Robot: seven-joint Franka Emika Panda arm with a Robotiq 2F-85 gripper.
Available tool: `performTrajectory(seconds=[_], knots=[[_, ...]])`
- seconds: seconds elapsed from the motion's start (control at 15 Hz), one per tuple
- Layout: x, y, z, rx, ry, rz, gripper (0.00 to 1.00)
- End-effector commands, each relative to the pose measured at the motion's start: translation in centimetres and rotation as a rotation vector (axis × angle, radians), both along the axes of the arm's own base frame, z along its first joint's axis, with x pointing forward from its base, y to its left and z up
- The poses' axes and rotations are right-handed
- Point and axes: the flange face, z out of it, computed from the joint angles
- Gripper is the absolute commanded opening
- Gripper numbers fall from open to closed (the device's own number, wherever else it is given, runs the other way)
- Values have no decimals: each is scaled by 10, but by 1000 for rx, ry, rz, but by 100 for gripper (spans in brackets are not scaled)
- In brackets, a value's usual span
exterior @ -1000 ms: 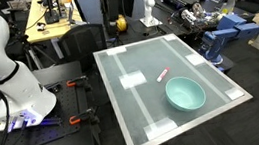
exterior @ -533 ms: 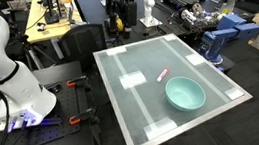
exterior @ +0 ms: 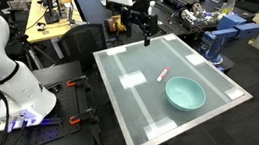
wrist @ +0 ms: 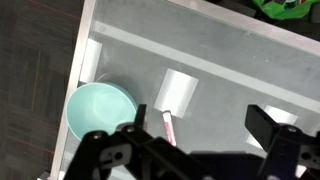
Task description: Put the marker in the bowl
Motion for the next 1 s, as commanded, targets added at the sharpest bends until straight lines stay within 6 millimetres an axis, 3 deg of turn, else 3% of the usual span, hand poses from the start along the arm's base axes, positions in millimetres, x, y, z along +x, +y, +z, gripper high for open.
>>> performTrajectory(seconds=[0.0,0.33,0.4,0.93], knots=[[16,1,-21,28,-71,50,100],[30,2,-57,92,-96,49,100],[26,5,-46,66,-88,37,100],[33,5,-55,89,-98,38,100]])
